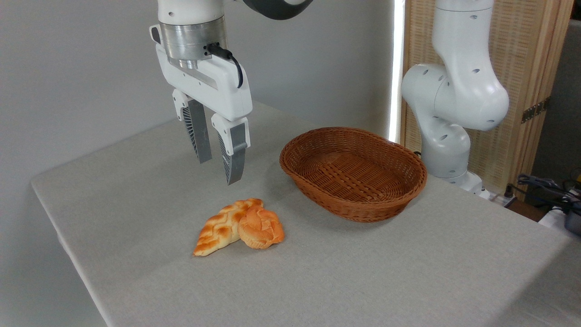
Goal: Put bread into the basket
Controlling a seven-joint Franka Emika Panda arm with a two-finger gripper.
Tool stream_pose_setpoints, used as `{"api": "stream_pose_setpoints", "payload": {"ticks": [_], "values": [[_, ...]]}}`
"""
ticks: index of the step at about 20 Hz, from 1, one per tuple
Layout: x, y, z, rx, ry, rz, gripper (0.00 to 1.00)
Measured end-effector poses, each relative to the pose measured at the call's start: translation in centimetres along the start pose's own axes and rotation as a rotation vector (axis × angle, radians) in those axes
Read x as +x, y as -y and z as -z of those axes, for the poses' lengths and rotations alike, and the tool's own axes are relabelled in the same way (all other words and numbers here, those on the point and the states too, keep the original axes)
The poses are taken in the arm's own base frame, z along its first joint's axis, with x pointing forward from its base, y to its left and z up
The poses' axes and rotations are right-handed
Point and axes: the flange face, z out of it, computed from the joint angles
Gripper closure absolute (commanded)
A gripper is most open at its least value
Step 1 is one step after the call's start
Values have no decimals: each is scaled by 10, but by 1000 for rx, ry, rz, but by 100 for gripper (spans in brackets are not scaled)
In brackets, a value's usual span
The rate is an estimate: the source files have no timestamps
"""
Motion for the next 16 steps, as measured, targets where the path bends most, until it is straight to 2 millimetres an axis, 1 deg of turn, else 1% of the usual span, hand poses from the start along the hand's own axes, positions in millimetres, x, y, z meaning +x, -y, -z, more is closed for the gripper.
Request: {"api": "stream_pose_setpoints", "payload": {"ticks": [5, 16], "values": [[-3, -4, -4, -27, 35, -3, 0], [-4, -5, -5, -36, 47, -3, 0]]}}
